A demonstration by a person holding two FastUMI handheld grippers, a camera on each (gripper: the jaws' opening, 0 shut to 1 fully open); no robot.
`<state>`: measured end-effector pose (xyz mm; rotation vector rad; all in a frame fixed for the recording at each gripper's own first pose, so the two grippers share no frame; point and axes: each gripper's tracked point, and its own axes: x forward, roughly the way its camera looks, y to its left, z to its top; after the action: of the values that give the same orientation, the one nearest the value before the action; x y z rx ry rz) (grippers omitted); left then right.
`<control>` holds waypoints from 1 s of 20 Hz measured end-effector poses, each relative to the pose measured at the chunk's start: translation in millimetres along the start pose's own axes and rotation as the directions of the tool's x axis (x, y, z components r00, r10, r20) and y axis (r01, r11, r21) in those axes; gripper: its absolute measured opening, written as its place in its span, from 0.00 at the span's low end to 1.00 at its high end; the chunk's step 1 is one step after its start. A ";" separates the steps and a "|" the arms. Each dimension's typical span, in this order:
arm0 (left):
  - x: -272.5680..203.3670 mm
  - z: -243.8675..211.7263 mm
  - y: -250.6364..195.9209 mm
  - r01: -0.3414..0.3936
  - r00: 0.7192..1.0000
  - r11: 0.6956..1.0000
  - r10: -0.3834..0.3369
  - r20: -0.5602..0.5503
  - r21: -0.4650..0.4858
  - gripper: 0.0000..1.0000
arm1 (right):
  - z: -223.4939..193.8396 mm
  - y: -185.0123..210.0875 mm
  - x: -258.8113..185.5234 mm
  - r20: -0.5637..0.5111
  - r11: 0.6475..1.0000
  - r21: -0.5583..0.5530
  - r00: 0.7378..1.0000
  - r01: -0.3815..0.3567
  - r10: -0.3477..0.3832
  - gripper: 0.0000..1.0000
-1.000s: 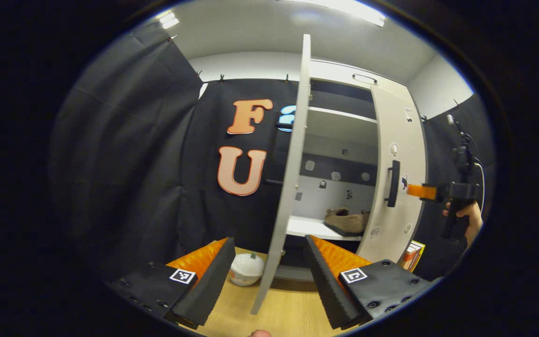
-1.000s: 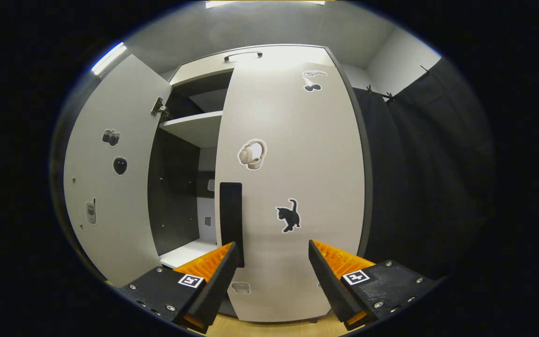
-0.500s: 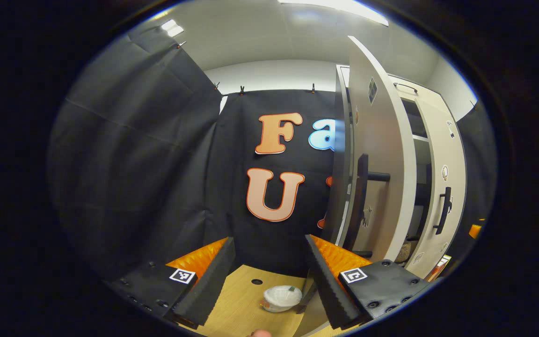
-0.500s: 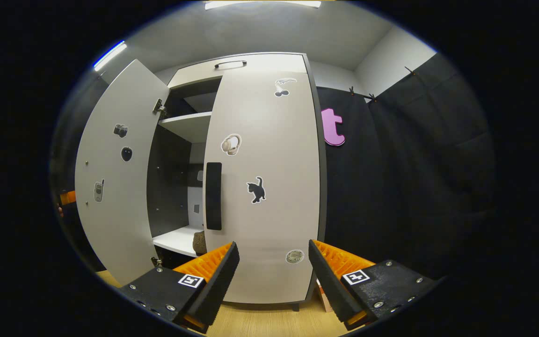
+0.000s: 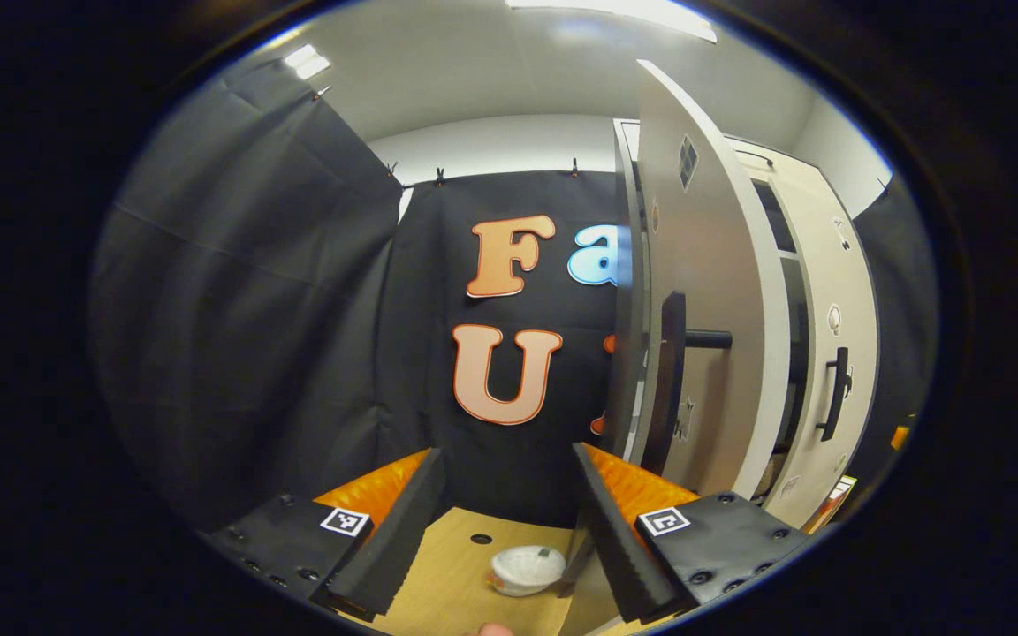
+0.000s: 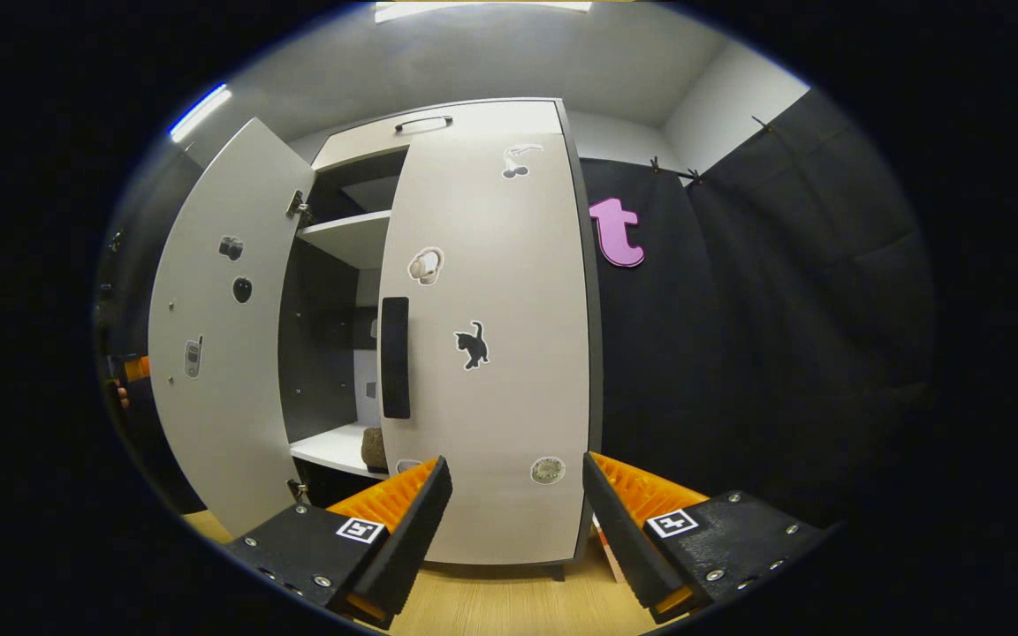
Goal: Grab one shoe with the right hand and put it into the shoe cabinet, grab the other shoe with the left hand and put it into the shoe cabinet; then close the right door with the right hand and the left door with the left hand.
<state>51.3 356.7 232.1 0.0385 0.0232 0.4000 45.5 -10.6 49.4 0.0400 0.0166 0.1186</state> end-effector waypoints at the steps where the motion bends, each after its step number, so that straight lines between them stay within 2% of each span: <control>1: -1.9 1.4 -4.4 0.012 1.000 1.000 -0.012 0.000 0.003 0.91 | 0.9 0.2 1.2 0.002 1.000 -0.002 1.000 -0.007 0.007 0.92; 2: -4.4 1.8 -17.3 0.028 1.000 1.000 -0.028 0.002 0.010 0.99 | 2.0 1.1 1.4 0.005 1.000 -0.002 1.000 -0.014 0.014 0.92; 5: -13.8 -3.7 -60.2 0.077 0.997 0.997 -0.077 -0.005 0.011 0.91 | 3.6 -0.6 1.4 0.007 1.000 -0.003 1.000 -0.028 0.028 0.92; 8: -14.3 -4.3 -87.3 0.114 0.993 0.993 -0.114 -0.005 0.020 0.99 | 6.5 -10.7 -3.1 0.016 1.000 -0.019 1.000 -0.013 0.014 0.92; 11: -11.1 -8.3 -120.8 0.170 0.985 0.985 -0.170 -0.011 0.018 0.91 | 7.6 -22.6 -8.6 0.018 0.999 -0.033 1.000 0.011 -0.010 0.92; 13: -6.4 -14.1 -145.6 0.220 0.975 0.976 -0.220 -0.032 -0.008 0.99 | 9.9 -29.7 -11.4 0.021 0.999 -0.033 1.000 0.024 -0.024 0.92; 14: -4.1 -21.2 -158.0 0.251 0.967 0.968 -0.251 -0.050 -0.023 0.92 | 11.5 -31.9 -12.8 0.024 0.999 -0.034 0.999 0.029 -0.028 0.92; 15: -3.8 -28.2 -170.7 0.283 0.956 0.958 -0.285 -0.068 -0.034 0.95 | 12.7 -35.8 -14.4 0.029 0.999 -0.036 0.999 0.041 -0.040 0.92; 17: -3.1 -34.6 -184.1 0.306 0.948 0.951 -0.308 -0.078 -0.038 0.96 | 14.4 -42.4 -16.9 0.033 0.997 -0.041 0.998 0.061 -0.059 0.92; 20: -2.1 -36.0 -205.0 0.340 0.937 0.940 -0.341 -0.072 -0.034 0.94 | 13.1 -46.7 -22.0 0.028 0.996 -0.047 0.997 0.078 -0.077 0.92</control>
<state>128.0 168.4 187.6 -0.0022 0.1002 0.0539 29.4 -60.1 60.9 -0.0067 -0.0108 0.0406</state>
